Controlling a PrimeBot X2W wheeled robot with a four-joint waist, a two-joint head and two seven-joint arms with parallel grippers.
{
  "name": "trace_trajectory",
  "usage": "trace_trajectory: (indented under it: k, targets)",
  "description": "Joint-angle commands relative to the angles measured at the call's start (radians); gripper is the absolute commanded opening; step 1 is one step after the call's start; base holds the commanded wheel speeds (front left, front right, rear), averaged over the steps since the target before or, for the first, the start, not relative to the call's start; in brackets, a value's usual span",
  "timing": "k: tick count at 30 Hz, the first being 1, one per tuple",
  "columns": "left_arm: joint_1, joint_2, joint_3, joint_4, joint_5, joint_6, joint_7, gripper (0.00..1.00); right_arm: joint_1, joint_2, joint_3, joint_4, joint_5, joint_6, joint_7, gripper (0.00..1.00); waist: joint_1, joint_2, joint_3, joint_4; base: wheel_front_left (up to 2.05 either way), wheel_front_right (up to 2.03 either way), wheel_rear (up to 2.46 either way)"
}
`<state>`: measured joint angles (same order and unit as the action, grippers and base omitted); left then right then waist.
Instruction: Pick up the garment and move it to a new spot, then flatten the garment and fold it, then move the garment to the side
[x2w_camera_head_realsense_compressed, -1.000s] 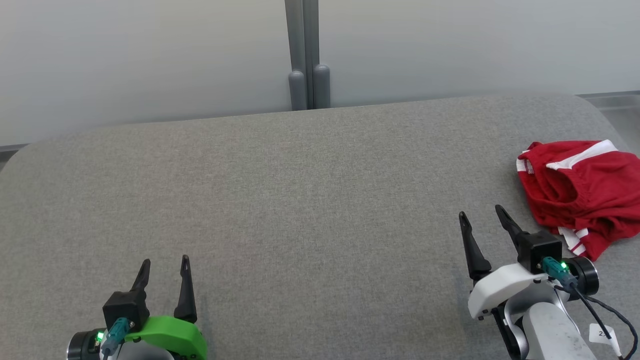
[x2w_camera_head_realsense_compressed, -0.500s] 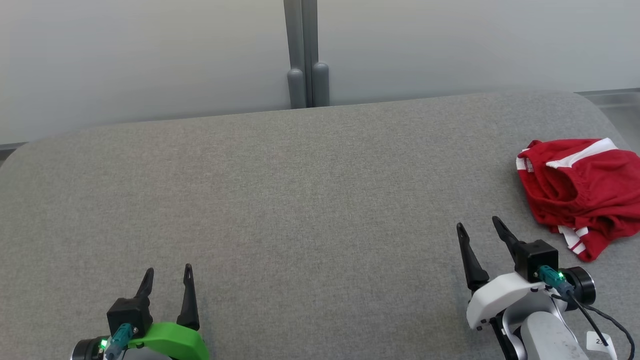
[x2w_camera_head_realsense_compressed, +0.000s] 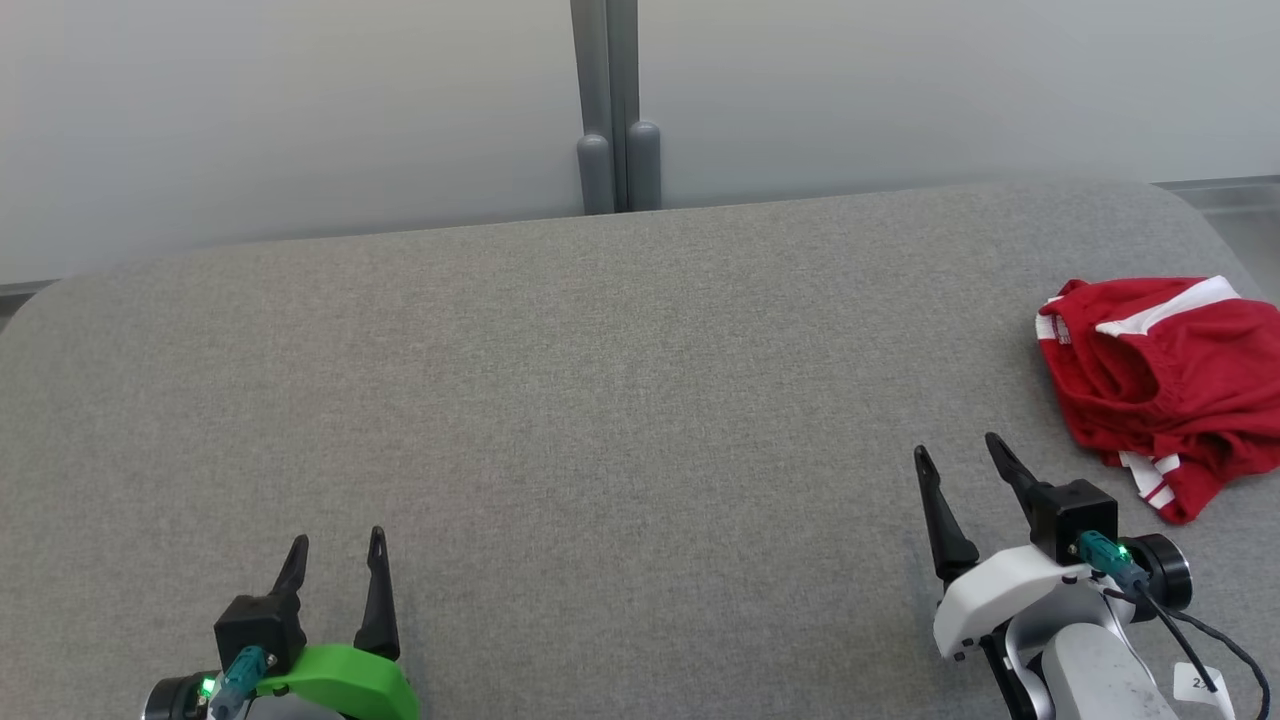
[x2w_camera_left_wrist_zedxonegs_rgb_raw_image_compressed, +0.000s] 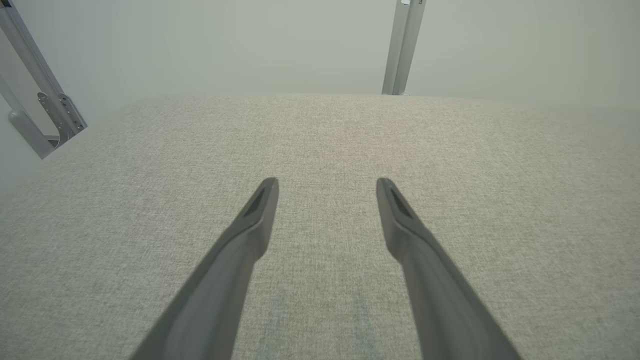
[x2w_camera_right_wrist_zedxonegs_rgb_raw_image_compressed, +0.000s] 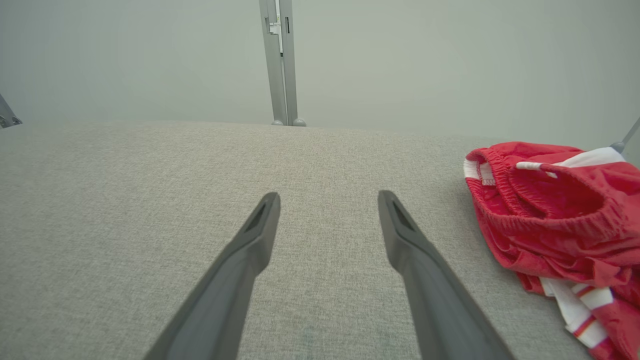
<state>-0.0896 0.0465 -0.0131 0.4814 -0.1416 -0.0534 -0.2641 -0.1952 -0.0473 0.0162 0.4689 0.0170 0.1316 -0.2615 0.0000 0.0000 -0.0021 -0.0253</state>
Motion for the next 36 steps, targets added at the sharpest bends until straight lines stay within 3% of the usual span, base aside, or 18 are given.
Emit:
trace_trajectory:
  k: [1, 16, 17, 21, 36]
  targets:
    - [-0.017, 0.005, 0.001, -0.017, -0.007, -0.007, 0.0, 1.0, -0.026, -0.004, -0.002, -0.012, 0.009, 0.0, -0.002, 1.0, 0.0, 0.0, 0.0, 0.0, 0.0, 0.0, 0.0]
    - [-0.02, 0.005, 0.001, -0.018, -0.017, -0.015, 0.0, 1.0, -0.025, -0.004, 0.003, -0.019, 0.017, -0.001, -0.002, 1.0, 0.0, 0.0, 0.006, 0.003, 0.0, 0.0, 0.0]
    - [-0.001, 0.0, 0.0, -0.002, -0.011, -0.009, 0.0, 0.0, 0.001, 0.0, 0.003, -0.001, 0.011, 0.0, 0.0, 0.0, 0.0, 0.0, 0.006, 0.003, 0.0, 0.0, 0.0]
    - [0.007, -0.004, 0.006, 0.028, -0.024, -0.01, 0.007, 0.0, 0.018, 0.004, -0.003, 0.028, 0.025, 0.0, 0.007, 0.0, 0.0, 0.0, 0.006, 0.004, 0.0, 0.0, 0.0]
    - [0.002, -0.002, 0.032, -0.026, -0.313, -0.024, 0.083, 0.0, 0.031, 0.002, -0.026, -0.025, 0.34, 0.0, 0.08, 0.0, 0.0, 0.0, 0.006, 0.006, 0.0, 0.0, 0.0]
